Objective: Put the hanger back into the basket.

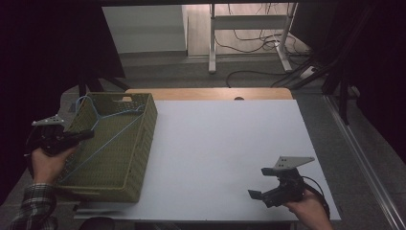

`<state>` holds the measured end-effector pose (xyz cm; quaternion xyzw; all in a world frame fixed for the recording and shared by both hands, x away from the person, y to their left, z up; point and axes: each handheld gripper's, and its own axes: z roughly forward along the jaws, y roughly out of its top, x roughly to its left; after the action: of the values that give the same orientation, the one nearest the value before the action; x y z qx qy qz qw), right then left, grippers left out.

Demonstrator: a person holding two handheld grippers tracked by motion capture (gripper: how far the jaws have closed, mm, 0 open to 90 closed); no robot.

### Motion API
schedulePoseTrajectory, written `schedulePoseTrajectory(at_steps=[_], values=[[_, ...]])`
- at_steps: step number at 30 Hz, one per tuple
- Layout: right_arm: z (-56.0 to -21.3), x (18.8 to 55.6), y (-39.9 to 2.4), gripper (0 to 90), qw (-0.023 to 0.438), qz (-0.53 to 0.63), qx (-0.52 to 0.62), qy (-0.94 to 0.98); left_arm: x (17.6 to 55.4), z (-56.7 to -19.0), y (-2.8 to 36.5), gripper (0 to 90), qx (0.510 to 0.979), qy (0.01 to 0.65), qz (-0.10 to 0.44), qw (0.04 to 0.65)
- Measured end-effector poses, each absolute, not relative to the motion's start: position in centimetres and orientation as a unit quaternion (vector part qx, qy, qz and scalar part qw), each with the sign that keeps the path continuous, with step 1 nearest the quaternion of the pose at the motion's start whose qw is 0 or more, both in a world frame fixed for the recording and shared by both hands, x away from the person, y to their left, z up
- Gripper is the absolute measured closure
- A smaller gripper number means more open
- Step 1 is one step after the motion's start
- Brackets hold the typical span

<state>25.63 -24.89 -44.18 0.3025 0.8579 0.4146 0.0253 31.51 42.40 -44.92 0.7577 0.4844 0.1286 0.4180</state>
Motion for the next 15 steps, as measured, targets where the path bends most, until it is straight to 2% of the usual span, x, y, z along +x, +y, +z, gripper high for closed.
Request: schedulePoseTrajectory(at_steps=[5, 7, 9, 12, 15], values=[[-44.3, 25.6, -24.9, 4.8, 0.024, 0.411, 0.302, 0.860, 31.8, -45.0, 42.0, 85.8, 0.767, 0.492, 0.148, 0.384], [-44.4, 25.6, -25.0, 4.8, 0.024, 0.412, 0.303, 0.859, 31.6, -44.7, 42.2, 68.7, 0.755, 0.504, 0.153, 0.392], [-44.3, 25.6, -25.1, 4.8, 0.025, 0.413, 0.304, 0.858, 31.5, -44.3, 42.3, 60.0, 0.748, 0.516, 0.149, 0.390], [-44.3, 25.6, -25.3, 4.7, 0.028, 0.415, 0.307, 0.856, 31.0, -43.6, 42.2, 40.1, 0.742, 0.525, 0.164, 0.384], [-44.3, 25.6, -25.4, 4.4, 0.034, 0.418, 0.308, 0.854, 30.4, -42.8, 42.0, 27.4, 0.733, 0.522, 0.157, 0.408]])
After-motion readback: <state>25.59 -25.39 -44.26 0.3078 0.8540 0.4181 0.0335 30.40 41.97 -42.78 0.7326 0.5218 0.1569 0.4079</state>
